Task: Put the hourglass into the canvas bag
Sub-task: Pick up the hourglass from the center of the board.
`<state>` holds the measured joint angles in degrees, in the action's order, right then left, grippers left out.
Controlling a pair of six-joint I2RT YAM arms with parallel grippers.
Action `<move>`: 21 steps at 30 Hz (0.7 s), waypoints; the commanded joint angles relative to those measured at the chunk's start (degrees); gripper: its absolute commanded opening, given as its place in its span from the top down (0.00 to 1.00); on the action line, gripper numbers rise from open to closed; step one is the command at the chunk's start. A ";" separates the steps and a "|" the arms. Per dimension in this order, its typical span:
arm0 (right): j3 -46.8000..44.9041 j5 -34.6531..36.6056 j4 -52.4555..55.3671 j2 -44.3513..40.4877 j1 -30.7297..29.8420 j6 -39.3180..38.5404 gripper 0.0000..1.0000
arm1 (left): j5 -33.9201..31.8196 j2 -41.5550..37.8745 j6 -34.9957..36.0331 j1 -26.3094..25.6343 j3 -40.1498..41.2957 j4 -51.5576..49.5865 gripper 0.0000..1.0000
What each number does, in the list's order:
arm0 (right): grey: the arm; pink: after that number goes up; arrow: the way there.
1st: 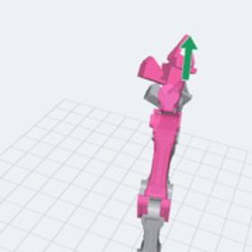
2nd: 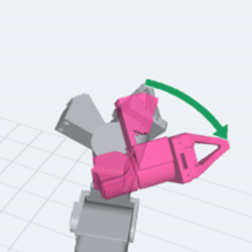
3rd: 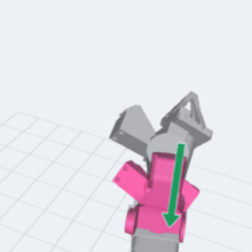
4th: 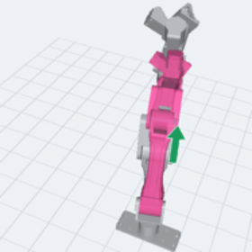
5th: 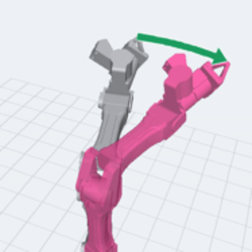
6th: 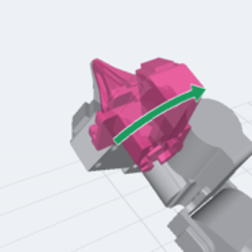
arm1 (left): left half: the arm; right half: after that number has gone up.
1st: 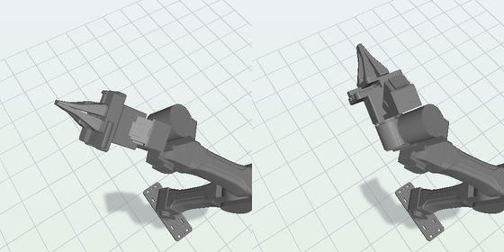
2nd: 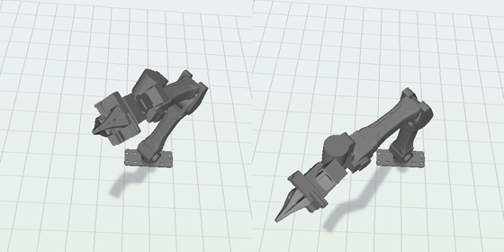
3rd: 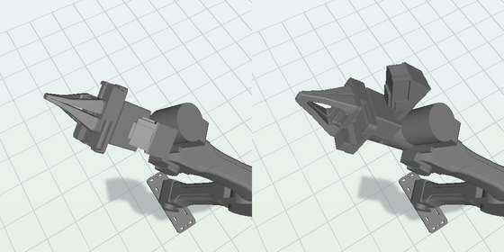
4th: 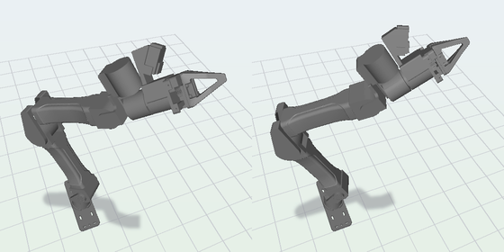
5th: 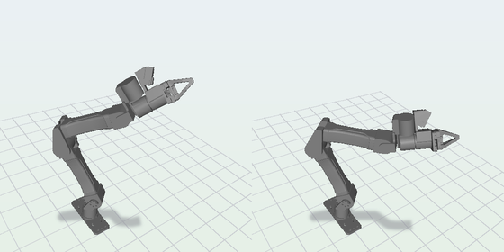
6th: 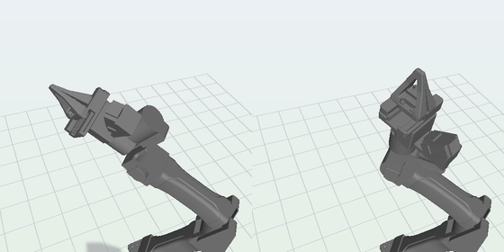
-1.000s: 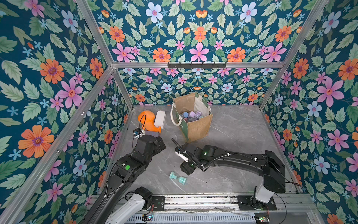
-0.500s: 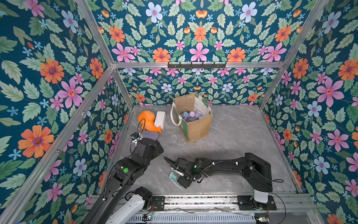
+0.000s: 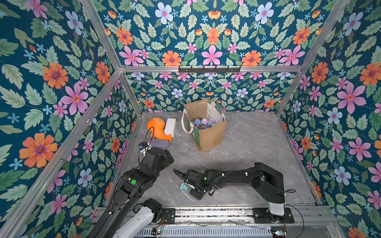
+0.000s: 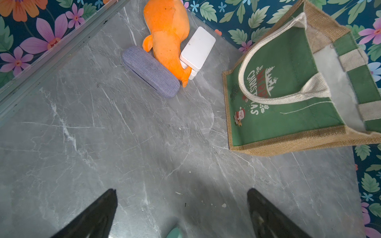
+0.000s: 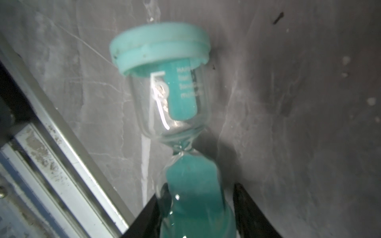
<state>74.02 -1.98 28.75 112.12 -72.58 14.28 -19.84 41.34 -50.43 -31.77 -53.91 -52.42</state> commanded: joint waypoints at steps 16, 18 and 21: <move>1.13 0.91 2.19 -3.19 0.08 -1.58 0.59 | -0.71 -0.91 0.02 0.04 -1.09 0.34 0.00; 1.43 0.88 2.60 -4.19 0.40 -1.30 0.59 | -0.78 -1.06 -0.03 0.04 -1.33 0.34 0.00; 1.85 0.65 3.46 -6.35 1.32 -1.10 0.60 | -0.86 -1.18 -0.01 0.04 -1.92 0.48 0.00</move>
<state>75.26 -1.80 31.31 107.26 -71.90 13.06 -19.86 40.25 -50.61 -31.77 -55.20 -52.36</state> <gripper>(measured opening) 0.444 0.998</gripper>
